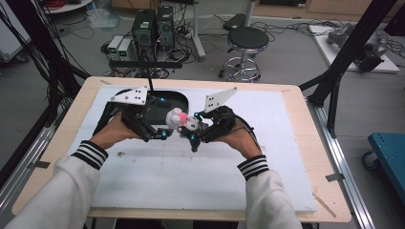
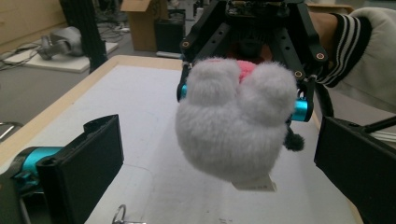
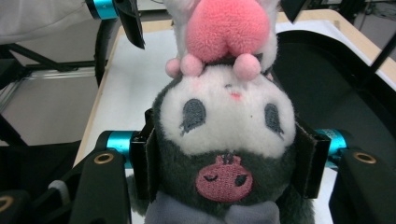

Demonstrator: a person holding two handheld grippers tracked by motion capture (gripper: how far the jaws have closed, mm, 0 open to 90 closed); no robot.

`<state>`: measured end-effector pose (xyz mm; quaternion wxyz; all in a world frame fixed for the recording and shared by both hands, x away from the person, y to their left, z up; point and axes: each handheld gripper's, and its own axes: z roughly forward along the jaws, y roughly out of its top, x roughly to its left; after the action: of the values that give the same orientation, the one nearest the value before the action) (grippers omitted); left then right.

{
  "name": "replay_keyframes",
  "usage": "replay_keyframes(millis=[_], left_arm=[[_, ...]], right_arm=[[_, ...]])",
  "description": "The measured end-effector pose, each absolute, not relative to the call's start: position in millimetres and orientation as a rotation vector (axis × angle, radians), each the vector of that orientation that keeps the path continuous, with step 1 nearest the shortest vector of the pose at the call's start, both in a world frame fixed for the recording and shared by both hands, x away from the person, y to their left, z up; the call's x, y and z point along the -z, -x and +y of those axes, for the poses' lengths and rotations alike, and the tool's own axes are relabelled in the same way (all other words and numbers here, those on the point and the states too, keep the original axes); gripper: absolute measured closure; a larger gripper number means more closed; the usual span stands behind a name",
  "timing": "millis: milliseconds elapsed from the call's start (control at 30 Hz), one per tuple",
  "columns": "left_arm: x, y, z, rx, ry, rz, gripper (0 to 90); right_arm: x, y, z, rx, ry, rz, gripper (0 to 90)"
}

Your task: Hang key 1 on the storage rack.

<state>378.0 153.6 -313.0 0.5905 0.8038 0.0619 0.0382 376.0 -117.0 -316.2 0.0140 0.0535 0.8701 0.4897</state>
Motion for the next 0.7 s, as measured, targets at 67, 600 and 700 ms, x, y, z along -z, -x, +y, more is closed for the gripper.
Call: replay_keyframes(millis=[67,600,700], left_arm=[[314.1,-378.1,151.6,-0.07,-1.869,0.127,1.8],[313.2,-379.0,153.3,-0.057,-1.892,0.065,29.6],[312.7,-379.3,154.3,-0.049,-1.887,0.05,32.3]], right_arm=[[316.3,-374.8,-115.3,-1.527,-0.143,2.716,39.7],[317.2,-372.6,-111.5,-1.531,-0.105,2.727,39.5],[317.3,-372.9,-111.0,-1.53,-0.081,2.722,39.5]])
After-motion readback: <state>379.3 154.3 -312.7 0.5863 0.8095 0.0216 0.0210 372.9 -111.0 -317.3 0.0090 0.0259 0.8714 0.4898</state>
